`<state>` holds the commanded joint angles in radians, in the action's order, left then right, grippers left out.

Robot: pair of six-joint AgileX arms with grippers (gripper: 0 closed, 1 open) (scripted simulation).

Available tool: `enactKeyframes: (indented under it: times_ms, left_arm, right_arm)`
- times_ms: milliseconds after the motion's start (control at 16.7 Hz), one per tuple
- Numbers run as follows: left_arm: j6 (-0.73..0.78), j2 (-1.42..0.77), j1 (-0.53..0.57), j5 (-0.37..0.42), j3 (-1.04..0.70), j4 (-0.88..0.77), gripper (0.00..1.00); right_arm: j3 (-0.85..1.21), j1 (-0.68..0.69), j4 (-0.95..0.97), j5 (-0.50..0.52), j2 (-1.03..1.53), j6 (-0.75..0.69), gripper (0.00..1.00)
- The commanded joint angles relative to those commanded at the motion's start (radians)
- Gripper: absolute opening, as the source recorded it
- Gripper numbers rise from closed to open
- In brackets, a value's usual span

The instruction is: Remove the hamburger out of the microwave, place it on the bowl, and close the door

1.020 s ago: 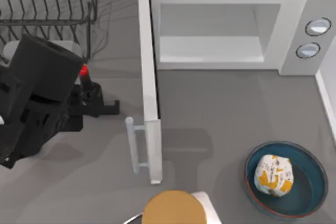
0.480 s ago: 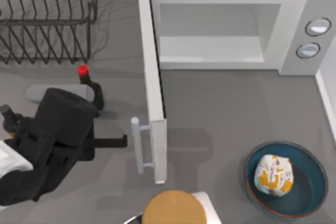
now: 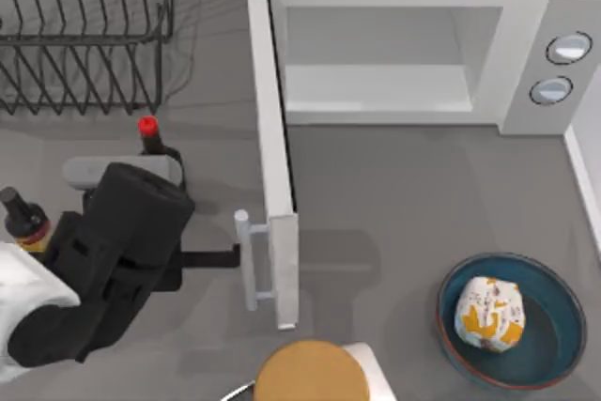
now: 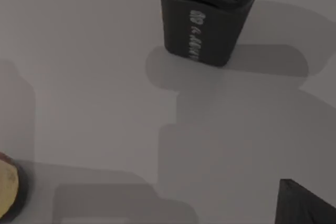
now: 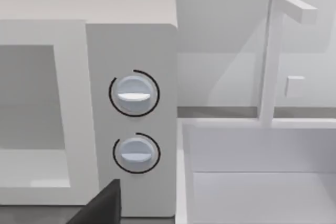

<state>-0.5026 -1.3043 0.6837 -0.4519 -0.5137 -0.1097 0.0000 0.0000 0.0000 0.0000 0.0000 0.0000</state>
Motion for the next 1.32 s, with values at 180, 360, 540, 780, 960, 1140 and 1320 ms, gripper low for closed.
enactKeyframes:
  times_ms: [180,360,540,780,960,1140,1320]
  left_arm:
    - [-0.109,-0.133,0.122,-0.067,-0.111,-0.039,0.0]
    - [-0.213,-0.248,0.234,-0.128,-0.217,-0.077,0.0]
    - [-0.241,-0.277,0.263,-0.148,-0.245,-0.09,0.0]
    - [-0.251,-0.289,0.269,-0.149,-0.259,-0.097,0.0]
    - [-0.305,-0.382,0.32,-0.174,-0.362,-0.148,0.0]
    - [-0.372,-0.494,0.382,-0.202,-0.524,-0.216,0.0]
    - [-0.42,-0.574,0.426,-0.221,-0.621,-0.268,0.0]
  right_arm:
    - [0.0,0.0,0.0,0.0,0.0,0.0,1.0]
    - [0.0,0.0,0.0,0.0,0.0,0.0,1.0]
    - [0.0,0.0,0.0,0.0,0.0,0.0,1.0]
    - [0.0,0.0,0.0,0.0,0.0,0.0,1.0]
    - [0.0,0.0,0.0,0.0,0.0,0.0,1.0]
    - [0.0,0.0,0.0,0.0,0.0,0.0,1.0]
    - [0.0,0.0,0.0,0.0,0.0,0.0,1.0]
